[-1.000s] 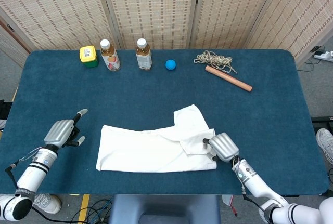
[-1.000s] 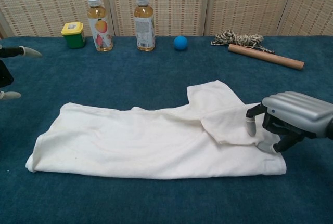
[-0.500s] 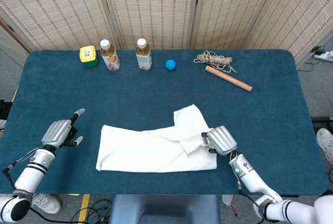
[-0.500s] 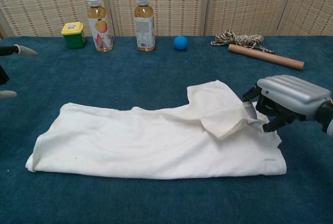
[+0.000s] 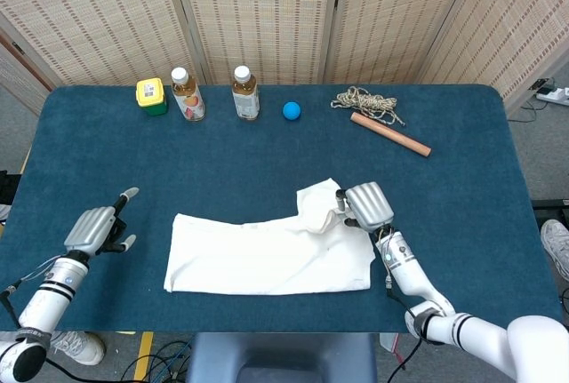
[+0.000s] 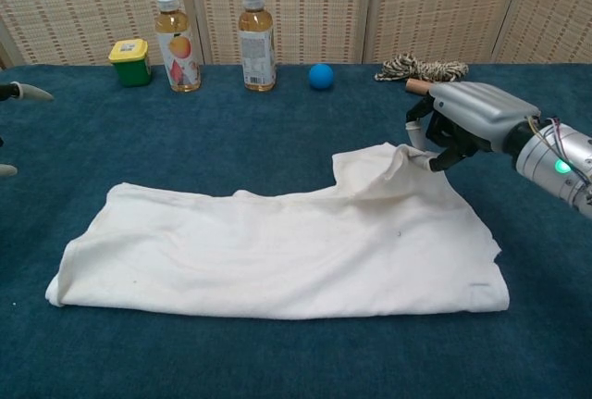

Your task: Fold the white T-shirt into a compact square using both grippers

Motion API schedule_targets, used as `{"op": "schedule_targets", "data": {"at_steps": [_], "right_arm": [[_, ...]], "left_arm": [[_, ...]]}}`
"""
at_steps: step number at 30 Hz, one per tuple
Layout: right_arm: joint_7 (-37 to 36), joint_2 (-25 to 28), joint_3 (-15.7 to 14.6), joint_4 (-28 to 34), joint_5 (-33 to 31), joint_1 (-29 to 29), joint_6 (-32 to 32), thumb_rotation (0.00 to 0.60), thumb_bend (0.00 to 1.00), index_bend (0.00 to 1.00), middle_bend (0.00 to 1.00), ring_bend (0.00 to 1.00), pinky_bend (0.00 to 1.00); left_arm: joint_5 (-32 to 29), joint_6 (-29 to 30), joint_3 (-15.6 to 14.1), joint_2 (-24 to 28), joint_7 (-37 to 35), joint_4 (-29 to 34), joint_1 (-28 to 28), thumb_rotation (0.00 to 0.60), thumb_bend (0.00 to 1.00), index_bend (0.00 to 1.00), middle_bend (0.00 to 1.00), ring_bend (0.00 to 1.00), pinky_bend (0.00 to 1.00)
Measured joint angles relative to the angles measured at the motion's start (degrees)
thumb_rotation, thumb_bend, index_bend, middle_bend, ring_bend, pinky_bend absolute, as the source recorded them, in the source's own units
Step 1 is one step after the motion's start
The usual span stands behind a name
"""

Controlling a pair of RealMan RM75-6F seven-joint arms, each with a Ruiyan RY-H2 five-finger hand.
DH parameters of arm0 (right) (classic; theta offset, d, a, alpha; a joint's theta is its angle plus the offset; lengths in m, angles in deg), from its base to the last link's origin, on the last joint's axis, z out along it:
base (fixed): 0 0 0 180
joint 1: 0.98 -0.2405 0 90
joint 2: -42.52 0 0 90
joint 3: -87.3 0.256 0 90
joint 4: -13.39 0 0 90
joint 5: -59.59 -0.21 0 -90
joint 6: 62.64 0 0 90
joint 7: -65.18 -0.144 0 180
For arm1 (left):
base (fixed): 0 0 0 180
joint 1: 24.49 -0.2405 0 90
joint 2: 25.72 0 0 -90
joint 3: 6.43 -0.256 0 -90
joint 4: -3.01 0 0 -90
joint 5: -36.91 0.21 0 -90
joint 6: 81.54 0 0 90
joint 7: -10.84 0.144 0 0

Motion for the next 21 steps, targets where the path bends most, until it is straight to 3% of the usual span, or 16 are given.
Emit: {"op": "schedule_targets", "data": {"at_steps": [21], "right_arm": [[-1.2, -9.1, 3.8, -16.9, -5.6, -7.5, 5.8, 0.6, 0.48, 0.65, 0.98, 0.99, 1.0]], "left_arm": [[0.7, 0.3, -0.5, 0.7, -1.7, -0.9, -1.5, 0.6, 0.38, 0.06, 0.95, 0.85, 1.0]]}}
